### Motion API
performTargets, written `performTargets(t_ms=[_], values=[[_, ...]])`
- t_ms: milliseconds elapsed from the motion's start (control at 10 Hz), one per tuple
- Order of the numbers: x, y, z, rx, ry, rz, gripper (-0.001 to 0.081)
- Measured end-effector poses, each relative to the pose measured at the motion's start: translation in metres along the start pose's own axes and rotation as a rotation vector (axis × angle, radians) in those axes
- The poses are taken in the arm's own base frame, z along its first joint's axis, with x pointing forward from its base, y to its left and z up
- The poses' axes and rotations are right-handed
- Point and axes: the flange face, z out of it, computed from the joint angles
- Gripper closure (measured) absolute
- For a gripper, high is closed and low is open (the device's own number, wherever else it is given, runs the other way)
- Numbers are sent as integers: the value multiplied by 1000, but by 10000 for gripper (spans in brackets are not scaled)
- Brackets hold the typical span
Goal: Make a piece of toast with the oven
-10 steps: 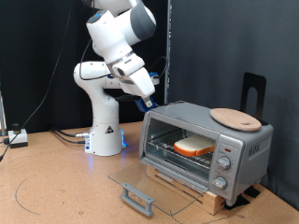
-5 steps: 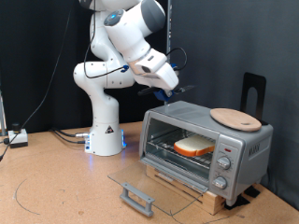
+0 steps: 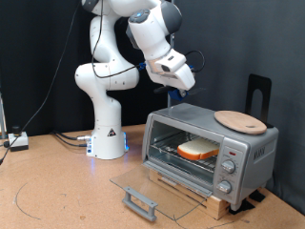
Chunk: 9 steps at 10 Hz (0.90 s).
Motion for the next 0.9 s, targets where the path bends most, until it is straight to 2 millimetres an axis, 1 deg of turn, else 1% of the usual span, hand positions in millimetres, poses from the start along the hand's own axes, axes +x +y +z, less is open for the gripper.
performTargets(t_ms=[200, 300, 600, 900], values=[[9, -17, 12, -56, -7, 16, 412], [11, -20, 17, -80, -15, 29, 412], [8, -16, 34, -124, -37, 68, 412], [11, -9, 56, -97, -11, 100, 412]])
